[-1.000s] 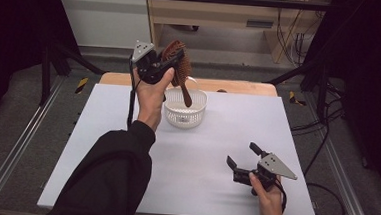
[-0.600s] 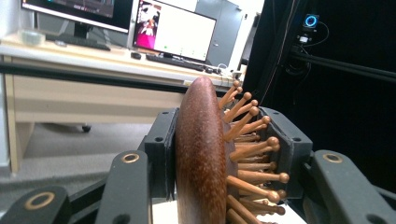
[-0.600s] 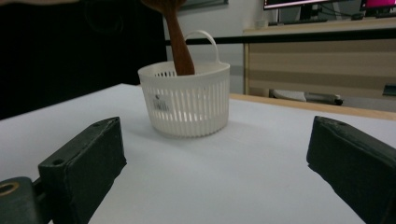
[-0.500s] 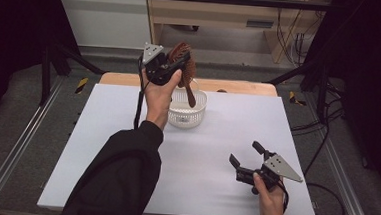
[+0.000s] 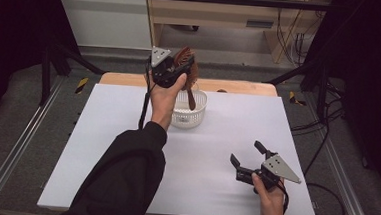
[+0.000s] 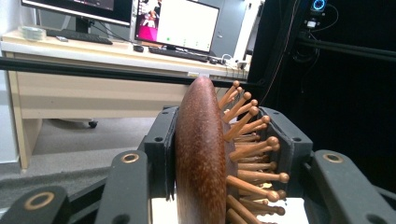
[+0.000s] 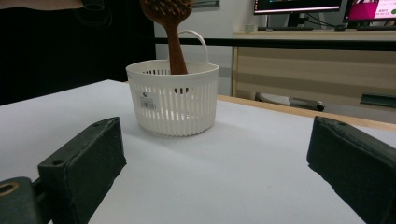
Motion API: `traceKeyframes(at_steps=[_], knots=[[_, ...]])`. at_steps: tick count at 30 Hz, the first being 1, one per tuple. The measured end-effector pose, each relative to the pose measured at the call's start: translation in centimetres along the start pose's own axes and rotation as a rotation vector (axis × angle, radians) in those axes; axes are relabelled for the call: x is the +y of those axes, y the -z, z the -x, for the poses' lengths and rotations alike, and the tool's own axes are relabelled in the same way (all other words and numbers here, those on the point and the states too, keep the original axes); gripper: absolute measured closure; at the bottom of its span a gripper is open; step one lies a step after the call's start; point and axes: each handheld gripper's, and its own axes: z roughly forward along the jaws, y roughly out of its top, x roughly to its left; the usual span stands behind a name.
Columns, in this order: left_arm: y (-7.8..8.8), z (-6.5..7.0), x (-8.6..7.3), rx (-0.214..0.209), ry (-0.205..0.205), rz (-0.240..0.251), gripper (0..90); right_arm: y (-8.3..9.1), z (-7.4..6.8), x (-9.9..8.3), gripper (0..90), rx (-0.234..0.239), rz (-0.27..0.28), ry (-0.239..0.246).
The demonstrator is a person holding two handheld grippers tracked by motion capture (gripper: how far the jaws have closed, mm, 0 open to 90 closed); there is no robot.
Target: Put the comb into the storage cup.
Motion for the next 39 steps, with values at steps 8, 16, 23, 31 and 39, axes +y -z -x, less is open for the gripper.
traceKeyframes(at_steps=[8,16,23,31,39], knots=[[-0.3,0.0,-0.7,0.001,0.021,-0.001,50.4,0.1,0.0,0.1,4.4,0.001,0.008,0.010],[-0.5,0.1,-1.5,-0.001,0.008,-0.017,50.4,0.0,-0.1,0.0,4.4,0.005,-0.001,0.017],[-0.6,-0.2,-2.0,-0.015,0.019,-0.032,50.3,0.0,-0.1,-0.1,4.4,0.006,-0.005,0.015],[-0.9,0.0,-2.4,-0.016,0.018,-0.039,50.2,0.0,-0.1,-0.1,4.3,0.019,-0.010,0.006],[-1.0,-0.3,-3.0,-0.011,0.038,-0.042,50.2,0.0,-0.1,-0.1,4.3,0.021,-0.013,0.002]])
